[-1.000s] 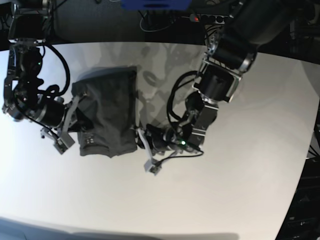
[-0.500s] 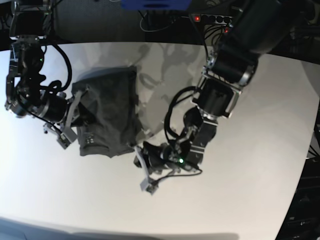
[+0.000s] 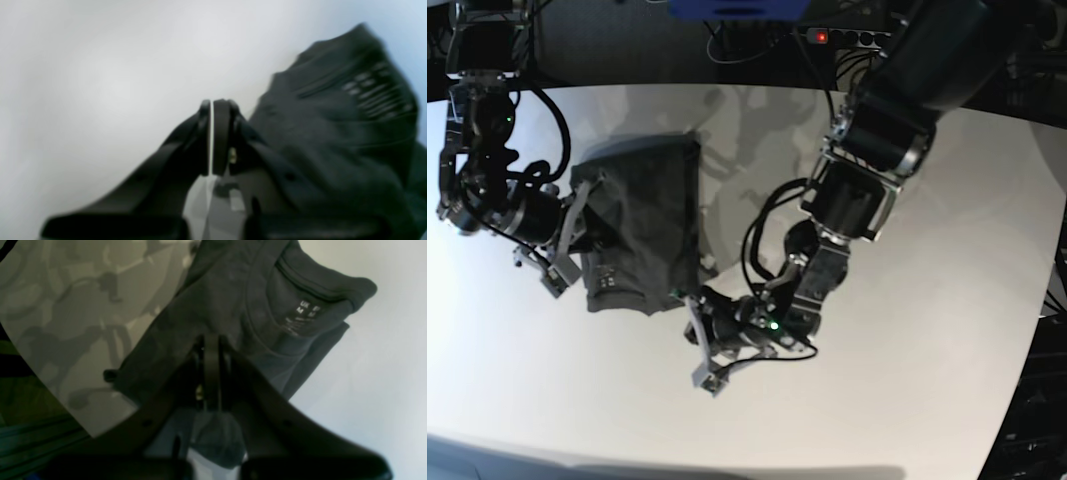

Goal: Fold the T-shirt properly
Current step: 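Hold the bundle with the right gripper and pull the left gripper away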

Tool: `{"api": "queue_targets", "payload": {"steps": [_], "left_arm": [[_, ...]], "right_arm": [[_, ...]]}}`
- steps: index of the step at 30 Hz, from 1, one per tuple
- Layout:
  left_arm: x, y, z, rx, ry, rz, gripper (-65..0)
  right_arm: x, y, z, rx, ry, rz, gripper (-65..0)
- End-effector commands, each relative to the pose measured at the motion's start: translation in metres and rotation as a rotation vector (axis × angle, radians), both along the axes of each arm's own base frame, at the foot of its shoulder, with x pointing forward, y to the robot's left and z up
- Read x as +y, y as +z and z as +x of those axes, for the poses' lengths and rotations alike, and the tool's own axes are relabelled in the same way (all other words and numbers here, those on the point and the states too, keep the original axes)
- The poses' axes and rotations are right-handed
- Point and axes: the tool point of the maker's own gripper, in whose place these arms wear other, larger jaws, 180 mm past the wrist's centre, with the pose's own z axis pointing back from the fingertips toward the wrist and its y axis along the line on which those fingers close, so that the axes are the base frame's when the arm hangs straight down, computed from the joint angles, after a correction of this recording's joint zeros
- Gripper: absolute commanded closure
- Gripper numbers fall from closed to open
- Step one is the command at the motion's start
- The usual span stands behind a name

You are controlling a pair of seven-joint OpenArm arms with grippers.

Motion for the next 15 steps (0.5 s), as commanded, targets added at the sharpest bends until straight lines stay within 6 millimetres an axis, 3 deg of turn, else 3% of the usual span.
{"api": "queue_targets", "payload": {"steps": [1, 11, 15], "left_arm": [[-0.007, 0.03, 0.017, -0.07, -0.004, -0.038, -2.2], [0.006, 0.016, 0.012, -0.043, 0.013, -0.027, -2.2], [0.012, 0.027, 0.011, -0.08, 0.012, -0.028, -2.2]], "right_arm": [[-0.001, 0.016, 0.01, -0.055, 0.006, 0.008, -0.1], [-0.001, 0.032, 0.027, -0.11, 0.006, 0.008, -0.1], [0.008, 0.039, 0.035, -0.133, 0.035, 0.009, -0.1]]}}
